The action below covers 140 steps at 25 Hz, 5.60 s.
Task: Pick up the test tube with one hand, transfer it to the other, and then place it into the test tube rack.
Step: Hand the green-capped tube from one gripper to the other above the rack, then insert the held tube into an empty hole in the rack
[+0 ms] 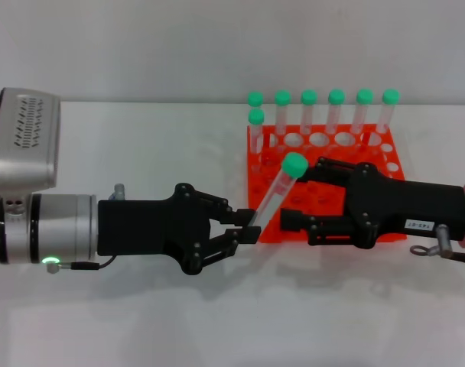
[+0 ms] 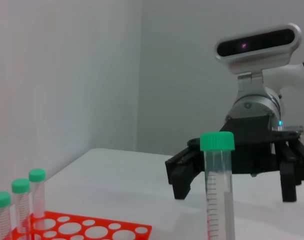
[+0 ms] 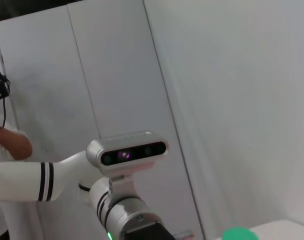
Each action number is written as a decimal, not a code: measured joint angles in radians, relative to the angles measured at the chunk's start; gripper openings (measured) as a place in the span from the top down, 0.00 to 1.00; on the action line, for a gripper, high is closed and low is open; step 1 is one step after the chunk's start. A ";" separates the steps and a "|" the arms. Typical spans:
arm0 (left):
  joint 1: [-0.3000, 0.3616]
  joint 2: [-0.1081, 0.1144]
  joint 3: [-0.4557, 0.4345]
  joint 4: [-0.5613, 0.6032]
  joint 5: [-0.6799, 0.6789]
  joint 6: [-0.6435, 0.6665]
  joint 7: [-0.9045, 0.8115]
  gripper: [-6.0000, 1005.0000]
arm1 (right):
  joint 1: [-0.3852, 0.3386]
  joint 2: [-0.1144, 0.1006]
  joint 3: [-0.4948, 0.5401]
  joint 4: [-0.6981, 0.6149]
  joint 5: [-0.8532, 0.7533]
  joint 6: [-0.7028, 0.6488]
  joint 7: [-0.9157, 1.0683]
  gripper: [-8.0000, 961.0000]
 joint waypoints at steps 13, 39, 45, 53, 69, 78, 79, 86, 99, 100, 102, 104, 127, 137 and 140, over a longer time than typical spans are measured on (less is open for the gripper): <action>-0.009 -0.002 0.007 -0.008 -0.003 -0.007 0.000 0.82 | 0.008 0.005 -0.025 0.000 0.006 0.033 -0.009 0.14; -0.036 -0.002 0.010 -0.047 0.002 -0.017 0.015 0.82 | 0.007 0.010 -0.054 0.007 0.031 0.048 -0.012 0.71; -0.036 -0.002 0.018 -0.047 0.002 -0.017 0.015 0.82 | 0.006 0.010 -0.059 0.007 0.041 0.063 -0.012 0.74; -0.034 -0.002 0.023 -0.047 -0.001 -0.021 0.010 0.82 | -0.010 0.008 -0.059 0.009 0.078 0.058 -0.036 0.79; -0.001 0.002 0.009 -0.046 -0.091 -0.056 -0.002 0.63 | -0.013 0.004 -0.071 0.009 0.080 0.058 -0.036 0.79; 0.103 -0.001 -0.040 -0.046 -0.162 -0.061 0.079 0.26 | -0.020 0.002 -0.060 0.009 0.079 0.069 -0.045 0.79; 0.127 -0.001 -0.040 -0.047 -0.190 -0.068 0.098 0.23 | -0.020 0.002 -0.060 0.009 0.079 0.075 -0.047 0.79; 0.223 -0.002 -0.072 -0.173 -0.407 -0.129 0.269 0.11 | -0.020 0.003 -0.060 0.009 0.089 0.148 -0.065 0.79; 0.275 -0.003 -0.141 -0.403 -0.676 -0.123 0.527 0.11 | 0.001 0.013 -0.102 0.013 0.198 0.357 -0.122 0.79; 0.277 -0.003 -0.141 -0.406 -0.679 -0.122 0.529 0.11 | 0.008 0.013 -0.122 0.013 0.213 0.378 -0.128 0.79; 0.284 -0.002 -0.141 -0.409 -0.681 -0.121 0.533 0.11 | 0.022 0.014 -0.169 0.013 0.247 0.419 -0.143 0.79; 0.288 -0.002 -0.141 -0.410 -0.681 -0.120 0.534 0.11 | 0.035 0.014 -0.213 0.013 0.282 0.464 -0.163 0.79; 0.303 -0.007 -0.142 -0.547 -0.756 -0.064 0.659 0.11 | 0.112 0.013 -0.333 0.024 0.448 0.738 -0.221 0.79; 0.308 -0.007 -0.138 -0.572 -0.757 -0.042 0.661 0.11 | 0.137 0.013 -0.399 0.040 0.531 0.746 -0.279 0.79; 0.309 -0.007 -0.137 -0.580 -0.755 -0.032 0.662 0.11 | 0.137 0.013 -0.433 0.062 0.624 0.721 -0.351 0.79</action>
